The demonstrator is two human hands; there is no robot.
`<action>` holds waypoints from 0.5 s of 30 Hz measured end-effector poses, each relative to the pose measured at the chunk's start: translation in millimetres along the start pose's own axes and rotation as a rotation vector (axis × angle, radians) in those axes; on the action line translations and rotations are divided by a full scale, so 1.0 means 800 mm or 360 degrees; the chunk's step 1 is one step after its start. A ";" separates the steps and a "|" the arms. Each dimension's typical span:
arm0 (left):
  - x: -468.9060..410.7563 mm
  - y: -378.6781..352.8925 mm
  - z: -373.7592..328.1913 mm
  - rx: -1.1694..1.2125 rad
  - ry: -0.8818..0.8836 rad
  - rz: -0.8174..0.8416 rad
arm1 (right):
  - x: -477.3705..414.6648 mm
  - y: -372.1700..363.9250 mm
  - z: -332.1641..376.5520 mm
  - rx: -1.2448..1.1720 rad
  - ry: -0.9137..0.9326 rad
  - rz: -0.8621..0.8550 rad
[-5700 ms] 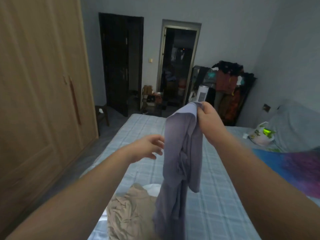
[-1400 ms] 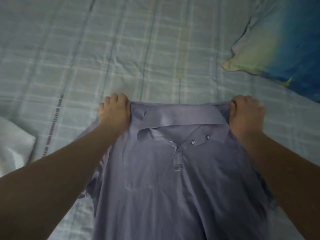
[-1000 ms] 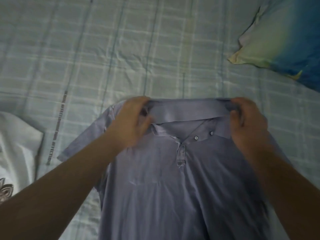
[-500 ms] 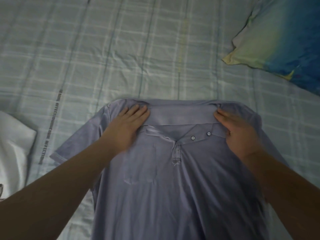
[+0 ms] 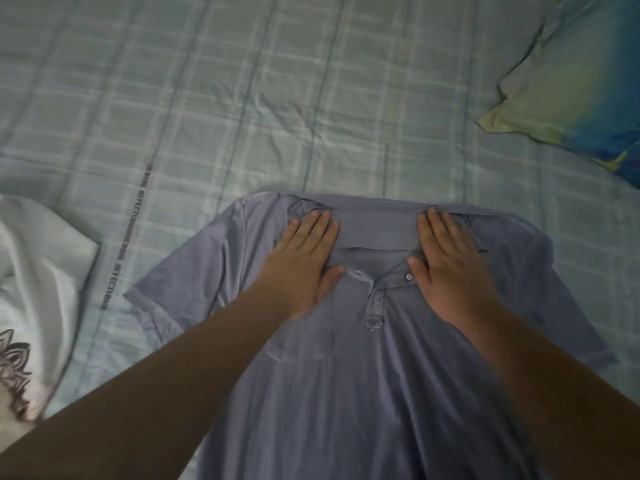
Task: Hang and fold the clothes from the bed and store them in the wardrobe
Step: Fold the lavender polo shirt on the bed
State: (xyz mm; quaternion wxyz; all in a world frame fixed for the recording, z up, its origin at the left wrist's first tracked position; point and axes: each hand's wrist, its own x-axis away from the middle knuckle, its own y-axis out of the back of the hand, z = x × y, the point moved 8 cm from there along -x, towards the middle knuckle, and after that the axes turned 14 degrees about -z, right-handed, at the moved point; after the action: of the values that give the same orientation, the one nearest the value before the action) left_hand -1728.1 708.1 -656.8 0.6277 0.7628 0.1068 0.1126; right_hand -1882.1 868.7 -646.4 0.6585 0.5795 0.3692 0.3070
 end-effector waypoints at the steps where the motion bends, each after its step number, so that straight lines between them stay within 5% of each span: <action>1: 0.000 0.003 0.001 0.0077 0.0002 -0.0004 | -0.001 -0.001 0.001 0.0008 -0.0024 0.0039; 8: 0.058 0.079 0.062 0.0531 0.0206 -0.0414 | -0.024 0.045 0.065 -0.0058 -0.0211 -0.0055; 15: 0.211 0.112 0.257 0.0512 0.1233 -0.0711 | -0.032 0.037 0.292 -0.0287 0.0157 -0.0065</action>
State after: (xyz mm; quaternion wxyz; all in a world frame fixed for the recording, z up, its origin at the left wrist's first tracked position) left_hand -1502.9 550.5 -600.7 0.4243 0.7107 0.5105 0.2330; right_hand -1698.6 725.9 -600.8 0.6951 0.4944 0.3839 0.3535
